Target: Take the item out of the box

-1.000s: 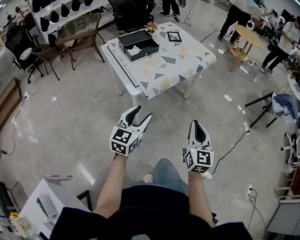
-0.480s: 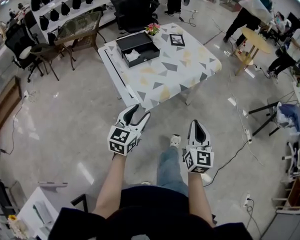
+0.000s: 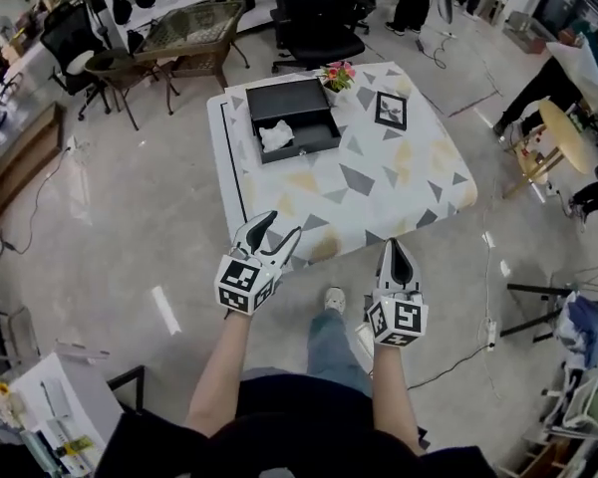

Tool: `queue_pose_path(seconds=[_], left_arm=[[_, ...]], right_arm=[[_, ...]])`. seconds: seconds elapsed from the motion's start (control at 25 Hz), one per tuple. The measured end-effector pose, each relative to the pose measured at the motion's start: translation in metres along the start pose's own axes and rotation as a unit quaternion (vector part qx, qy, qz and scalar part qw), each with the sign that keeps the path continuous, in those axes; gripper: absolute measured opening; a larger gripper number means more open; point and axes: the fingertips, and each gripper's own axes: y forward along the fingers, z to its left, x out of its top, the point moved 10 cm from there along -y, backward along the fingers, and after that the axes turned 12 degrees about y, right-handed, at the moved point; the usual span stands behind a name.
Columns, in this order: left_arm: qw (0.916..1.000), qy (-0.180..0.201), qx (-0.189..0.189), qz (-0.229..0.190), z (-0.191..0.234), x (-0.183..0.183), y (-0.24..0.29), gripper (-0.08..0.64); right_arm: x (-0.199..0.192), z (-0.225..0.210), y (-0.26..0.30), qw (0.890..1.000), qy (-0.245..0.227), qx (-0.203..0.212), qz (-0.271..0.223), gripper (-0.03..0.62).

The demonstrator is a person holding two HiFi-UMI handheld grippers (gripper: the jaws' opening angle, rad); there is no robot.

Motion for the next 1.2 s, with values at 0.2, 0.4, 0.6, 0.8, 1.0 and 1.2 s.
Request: queue_pose_path(seconds=[0.2, 0.4, 0.6, 0.8, 1.0, 1.2], left_arm=[[0.9974, -0.024, 0.067, 0.008, 0.024, 0.009, 0.066, 0.230], [0.9922, -0.028, 0.121, 0.011, 0.044, 0.024, 0.113, 0.233], [0.9862, -0.027, 0.161, 0.026, 0.054, 0.030, 0.130, 0.233], [0.9818, -0.028, 0.185, 0.032, 0.065, 0.034, 0.134, 0.233], [0.9804, -0.032, 0.191, 0.036, 0.077, 0.034, 0.136, 0.233], [0.9809, -0.022, 0.190, 0.034, 0.094, 0.038, 0.142, 0.233]], right_arm=[[0.032, -0.035, 0.097, 0.996, -0.027, 0.080, 0.024, 0.002], [0.050, -0.052, 0.184, 0.987, -0.031, 0.150, 0.049, 0.003], [0.055, -0.045, 0.234, 0.976, -0.022, 0.207, 0.066, 0.002], [0.059, -0.025, 0.267, 0.966, -0.028, 0.247, 0.073, 0.003], [0.062, -0.015, 0.284, 0.962, -0.033, 0.258, 0.077, 0.002], [0.064, -0.003, 0.296, 0.960, -0.037, 0.267, 0.078, 0.003]])
